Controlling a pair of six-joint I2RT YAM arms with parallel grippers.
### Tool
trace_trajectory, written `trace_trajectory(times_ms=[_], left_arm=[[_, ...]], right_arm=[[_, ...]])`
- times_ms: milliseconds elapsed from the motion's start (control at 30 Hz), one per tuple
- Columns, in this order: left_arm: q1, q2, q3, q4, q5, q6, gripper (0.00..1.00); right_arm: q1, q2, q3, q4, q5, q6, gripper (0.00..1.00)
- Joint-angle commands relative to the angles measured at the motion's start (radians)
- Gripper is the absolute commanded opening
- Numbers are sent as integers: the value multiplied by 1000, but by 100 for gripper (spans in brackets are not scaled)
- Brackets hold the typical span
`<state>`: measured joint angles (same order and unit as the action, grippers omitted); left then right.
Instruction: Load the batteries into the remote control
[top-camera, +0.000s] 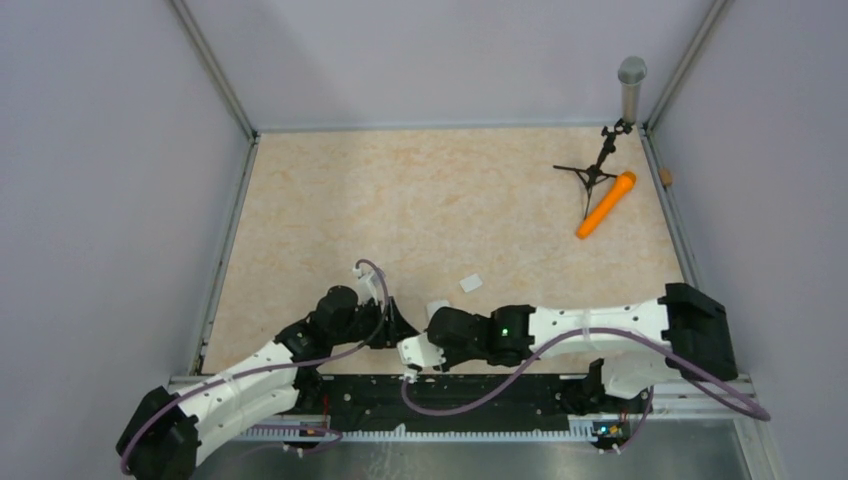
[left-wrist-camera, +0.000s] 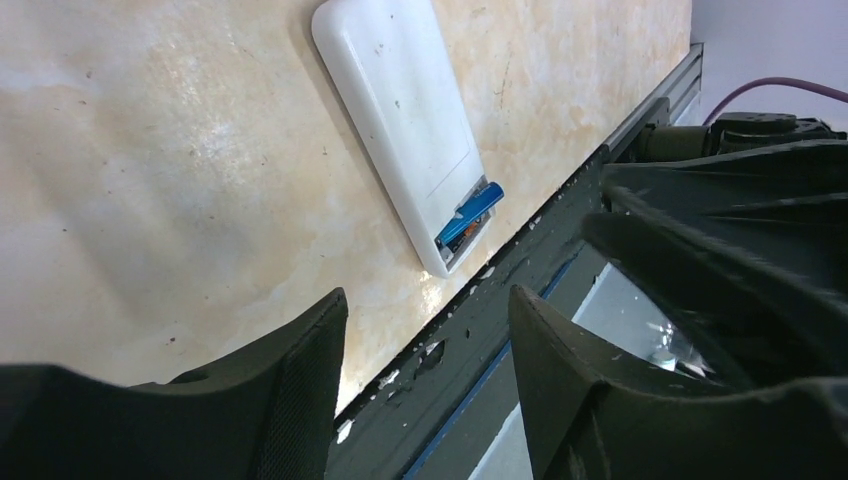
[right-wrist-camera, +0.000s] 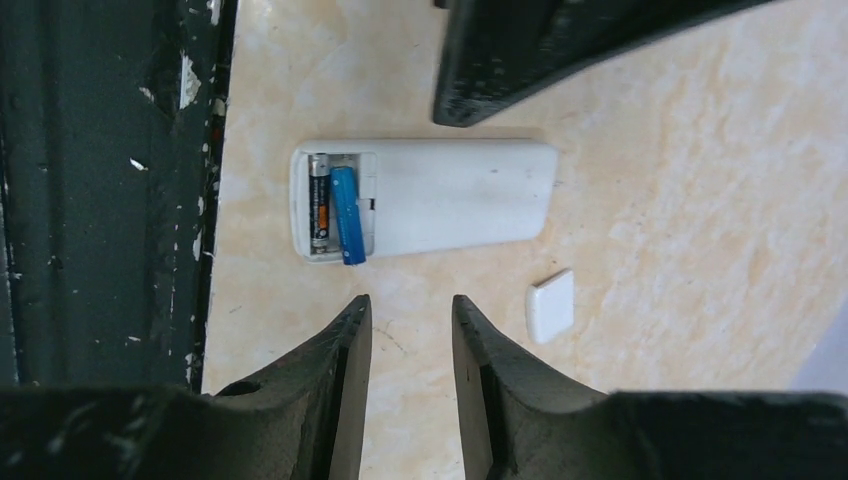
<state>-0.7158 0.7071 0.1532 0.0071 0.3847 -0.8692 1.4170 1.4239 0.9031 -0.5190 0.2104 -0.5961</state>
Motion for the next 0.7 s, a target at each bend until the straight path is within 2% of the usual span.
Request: trace_trajectory(times_ms=[0, 167, 333, 433, 567, 667], left_arm=[[2, 48, -1, 101, 51, -1, 60], [2, 103, 2, 154, 84, -3, 58], [-2, 149, 3, 191, 110, -4, 57], [-12, 191, 9, 222, 123, -11, 56], [-31, 247, 12, 272, 139, -30, 54], [-48, 288, 13, 308, 140, -42, 48]], right_arm=[[-13, -111, -13, 22, 23, 113, 34], [-14, -181, -42, 71, 75, 288, 33], [-17, -222, -88, 141, 234, 544, 31], [-28, -211, -70, 106, 314, 752, 38], [-69, -191, -45, 55, 270, 937, 37], [-91, -190, -76, 74, 214, 1041, 34]])
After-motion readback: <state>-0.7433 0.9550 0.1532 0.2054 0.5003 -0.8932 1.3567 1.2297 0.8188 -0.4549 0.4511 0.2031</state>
